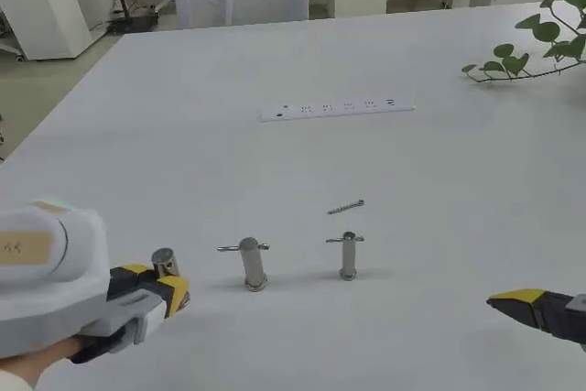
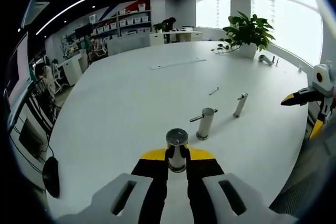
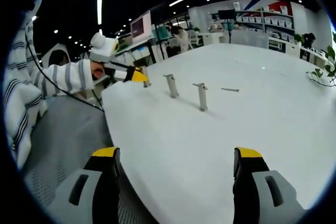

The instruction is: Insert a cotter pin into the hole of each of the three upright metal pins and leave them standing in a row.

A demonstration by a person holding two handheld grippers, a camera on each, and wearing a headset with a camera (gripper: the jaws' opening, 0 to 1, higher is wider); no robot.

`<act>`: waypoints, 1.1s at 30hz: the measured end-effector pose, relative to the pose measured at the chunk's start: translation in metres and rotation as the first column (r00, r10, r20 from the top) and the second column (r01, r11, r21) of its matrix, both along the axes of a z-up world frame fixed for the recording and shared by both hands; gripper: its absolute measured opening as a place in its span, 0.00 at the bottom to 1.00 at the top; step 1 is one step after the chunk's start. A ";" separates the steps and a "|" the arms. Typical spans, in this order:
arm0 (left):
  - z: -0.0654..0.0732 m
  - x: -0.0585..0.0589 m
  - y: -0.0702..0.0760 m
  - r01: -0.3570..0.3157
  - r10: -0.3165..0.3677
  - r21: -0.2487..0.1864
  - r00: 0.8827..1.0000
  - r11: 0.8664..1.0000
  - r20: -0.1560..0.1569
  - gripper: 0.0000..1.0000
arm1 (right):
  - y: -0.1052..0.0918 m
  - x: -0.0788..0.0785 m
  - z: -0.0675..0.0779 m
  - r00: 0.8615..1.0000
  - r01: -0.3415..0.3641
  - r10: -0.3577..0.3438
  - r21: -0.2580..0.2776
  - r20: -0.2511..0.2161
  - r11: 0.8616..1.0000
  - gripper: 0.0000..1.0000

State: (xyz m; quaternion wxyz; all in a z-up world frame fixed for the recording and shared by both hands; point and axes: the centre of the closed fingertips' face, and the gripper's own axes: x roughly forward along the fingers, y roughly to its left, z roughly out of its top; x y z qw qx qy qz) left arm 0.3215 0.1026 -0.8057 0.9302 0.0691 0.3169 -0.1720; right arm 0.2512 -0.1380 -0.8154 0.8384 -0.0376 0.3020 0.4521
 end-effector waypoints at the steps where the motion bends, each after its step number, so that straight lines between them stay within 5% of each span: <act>1: -0.002 -0.003 -0.002 0.003 -0.003 0.004 1.000 1.000 -0.002 0.11 | 0.000 0.000 0.000 1.000 0.003 -0.003 0.003 0.001 1.000 0.90; 10: -0.012 -0.016 -0.018 0.024 -0.024 0.009 1.000 1.000 -0.015 0.11 | 0.000 -0.006 -0.004 1.000 0.005 -0.005 0.004 -0.011 1.000 0.90; 14: -0.016 -0.020 -0.030 0.031 -0.032 -0.025 0.999 0.999 -0.034 0.11 | 0.001 -0.008 -0.005 1.000 0.001 -0.001 0.007 -0.017 1.000 0.90; 22: -0.015 -0.022 -0.045 0.047 -0.048 -0.039 0.999 0.998 -0.024 0.11 | 0.002 -0.008 -0.010 0.999 -0.014 0.014 0.001 -0.031 1.000 0.90; 25: -0.017 -0.022 -0.047 0.009 -0.013 -0.092 0.999 0.996 -0.044 0.11 | 0.004 -0.008 -0.011 0.999 -0.030 0.030 -0.009 -0.040 0.999 0.90; 33: -0.024 -0.025 -0.051 0.026 -0.027 -0.052 0.999 0.998 -0.034 0.11 | 0.005 -0.003 -0.010 0.997 -0.057 0.056 -0.022 -0.048 0.998 0.90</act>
